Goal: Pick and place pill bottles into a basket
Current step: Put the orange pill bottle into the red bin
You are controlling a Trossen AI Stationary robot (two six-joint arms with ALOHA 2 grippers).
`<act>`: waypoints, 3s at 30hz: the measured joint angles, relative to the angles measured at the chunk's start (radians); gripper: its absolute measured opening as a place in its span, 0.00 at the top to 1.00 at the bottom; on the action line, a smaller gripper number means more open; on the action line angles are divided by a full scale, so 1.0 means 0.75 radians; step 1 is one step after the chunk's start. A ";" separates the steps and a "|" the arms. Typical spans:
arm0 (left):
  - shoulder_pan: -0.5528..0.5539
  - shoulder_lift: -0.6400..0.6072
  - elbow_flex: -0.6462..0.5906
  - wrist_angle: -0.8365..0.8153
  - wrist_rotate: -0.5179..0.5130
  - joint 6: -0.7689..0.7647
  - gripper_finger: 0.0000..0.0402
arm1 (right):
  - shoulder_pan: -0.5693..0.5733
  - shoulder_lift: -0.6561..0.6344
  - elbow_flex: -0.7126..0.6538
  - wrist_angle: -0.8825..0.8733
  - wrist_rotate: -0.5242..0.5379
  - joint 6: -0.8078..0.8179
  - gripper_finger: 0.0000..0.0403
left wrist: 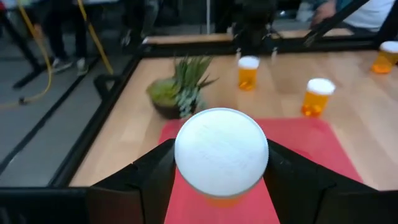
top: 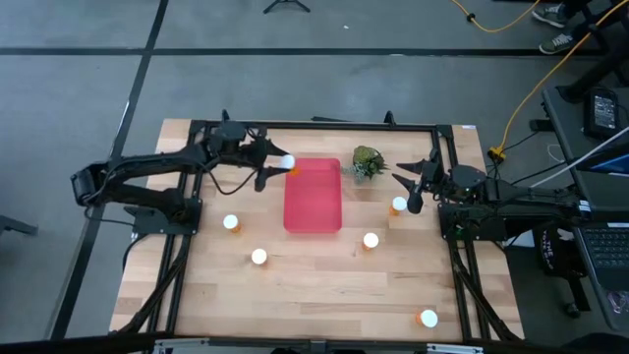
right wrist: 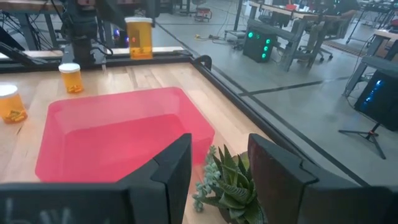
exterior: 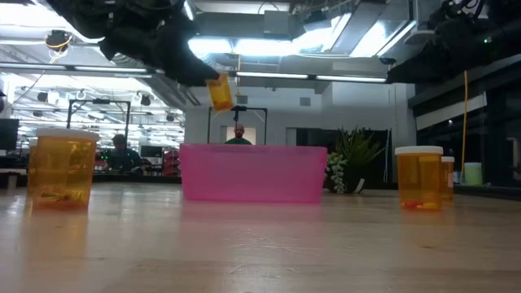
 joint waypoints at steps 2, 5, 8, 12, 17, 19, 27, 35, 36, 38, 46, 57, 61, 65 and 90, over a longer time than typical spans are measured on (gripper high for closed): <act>-0.013 0.031 0.000 0.058 0.002 0.000 0.46 | 0.000 0.000 0.000 0.004 -0.001 0.004 0.60; -0.015 0.101 0.001 0.101 -0.003 0.000 0.46 | 0.000 0.001 0.000 0.004 -0.001 0.004 0.60; -0.015 0.192 0.001 0.201 -0.024 -0.001 0.46 | 0.000 0.001 0.000 0.005 -0.001 0.003 0.60; -0.014 0.316 0.042 0.259 -0.051 0.006 0.46 | 0.000 0.001 0.000 0.026 -0.001 -0.001 0.60; 0.006 0.393 0.159 0.103 -0.062 0.023 0.46 | 0.000 0.000 0.000 0.041 -0.001 -0.001 0.60; 0.014 0.406 0.181 0.052 -0.066 0.024 0.46 | 0.000 0.000 0.000 0.042 -0.001 -0.001 0.60; -0.002 0.506 0.185 0.046 -0.091 0.025 0.46 | 0.000 0.000 0.000 0.040 -0.001 0.000 0.60; -0.009 0.626 0.185 0.058 -0.166 0.045 0.46 | 0.000 0.000 0.000 0.039 -0.001 0.000 0.60; -0.009 0.635 0.185 0.068 -0.165 0.046 0.46 | 0.000 0.000 0.000 0.039 -0.001 0.000 0.60; -0.009 0.651 0.185 0.085 -0.160 0.061 0.46 | 0.000 0.000 0.000 0.038 -0.001 0.000 0.60; -0.009 0.712 0.185 0.080 -0.197 0.091 0.46 | 0.000 0.000 0.000 0.037 -0.001 0.000 0.60; -0.017 0.739 0.185 0.082 -0.259 0.095 0.46 | 0.000 0.000 0.000 0.034 -0.001 0.003 0.60; -0.017 0.739 0.185 0.079 -0.260 0.093 0.46 | 0.000 0.000 0.000 0.033 -0.001 0.003 0.60; -0.018 0.739 0.185 0.077 -0.261 0.071 0.45 | 0.000 0.000 0.000 0.032 -0.001 0.003 0.60; -0.019 0.669 0.184 0.038 -0.308 0.069 0.39 | 0.000 0.001 0.000 0.021 -0.002 0.009 0.60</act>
